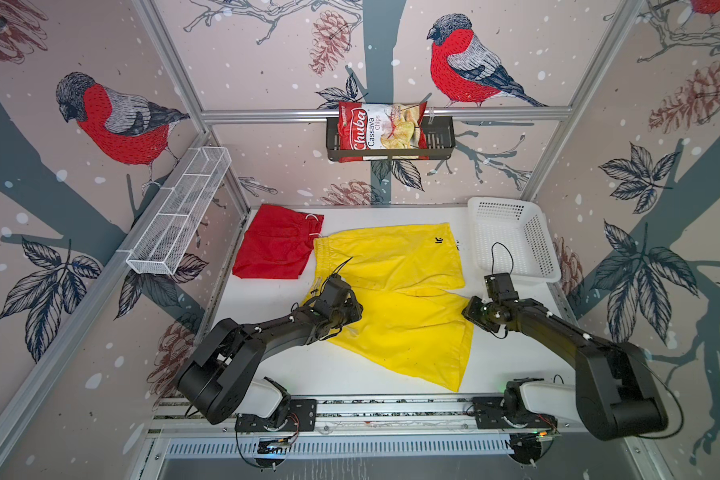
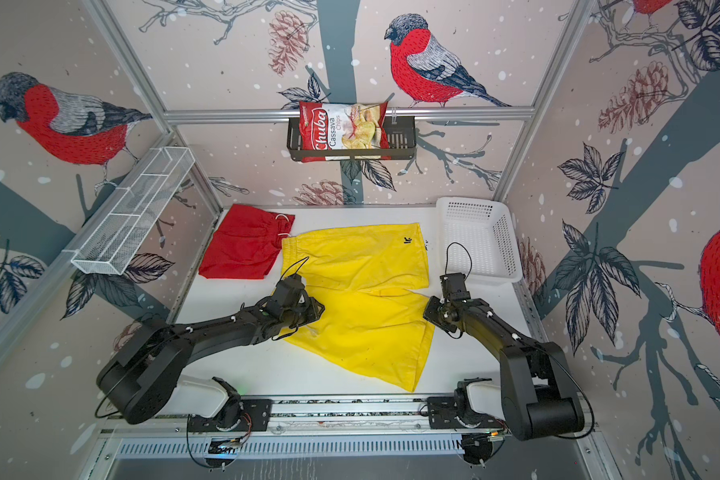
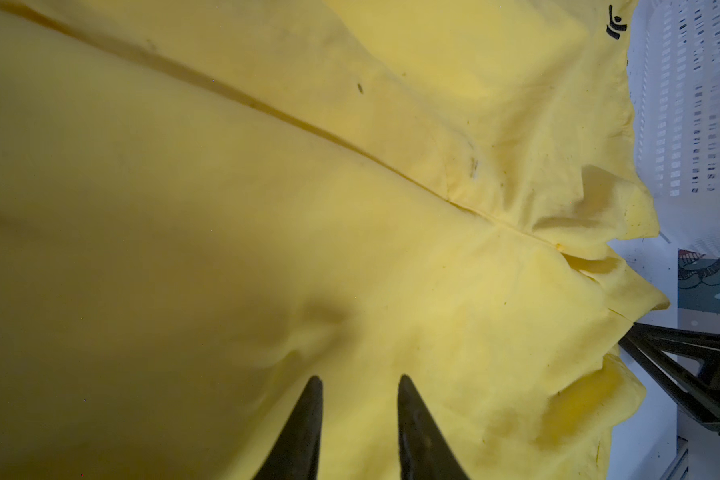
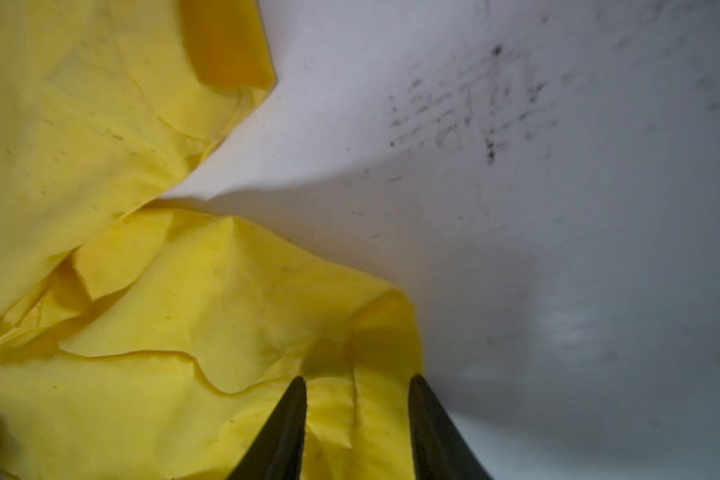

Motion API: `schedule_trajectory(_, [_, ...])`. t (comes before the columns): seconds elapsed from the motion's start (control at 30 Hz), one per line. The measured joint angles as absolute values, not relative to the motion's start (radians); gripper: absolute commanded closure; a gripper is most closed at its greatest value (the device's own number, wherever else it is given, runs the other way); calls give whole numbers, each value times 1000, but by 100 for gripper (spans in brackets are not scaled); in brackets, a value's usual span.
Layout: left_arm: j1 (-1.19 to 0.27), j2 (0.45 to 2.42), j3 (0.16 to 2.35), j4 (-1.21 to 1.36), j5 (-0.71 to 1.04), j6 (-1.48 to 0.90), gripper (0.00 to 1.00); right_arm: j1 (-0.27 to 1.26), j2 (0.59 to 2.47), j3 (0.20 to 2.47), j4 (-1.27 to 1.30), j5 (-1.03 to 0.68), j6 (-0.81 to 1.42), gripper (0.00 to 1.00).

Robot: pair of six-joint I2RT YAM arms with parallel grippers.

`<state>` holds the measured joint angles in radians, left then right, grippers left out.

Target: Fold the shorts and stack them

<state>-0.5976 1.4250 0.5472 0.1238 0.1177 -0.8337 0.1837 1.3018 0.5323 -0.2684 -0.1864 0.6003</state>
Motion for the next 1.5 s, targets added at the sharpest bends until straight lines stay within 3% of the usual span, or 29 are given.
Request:
schedule_trajectory(0.17, [-598,1427,546,127,125,-834,68,189,1360,545,-192,-216,603,87])
schedule_trajectory(0.5, [-598,1457,541,129,124,-839,69,181,1315,662,-286,-152,578,96])
schedule_trajectory(0.7, [-598,1463,539,130,124,-839,70,155,1267,699,-345,-101,553,97])
schedule_trajectory(0.83, [-598,1465,538,130,124,-839,70,150,1269,681,-355,-102,552,70])
schedule_trajectory(0.93, [-598,1467,538,131,124,-839,70,157,1275,625,-337,-134,553,64])
schedule_trajectory(1.27, [-598,1489,540,172,130,-841,70,226,1360,577,-253,-188,601,65])
schedule_trajectory(1.5, [-598,1491,540,175,131,-842,70,238,1438,608,-179,-190,602,88])
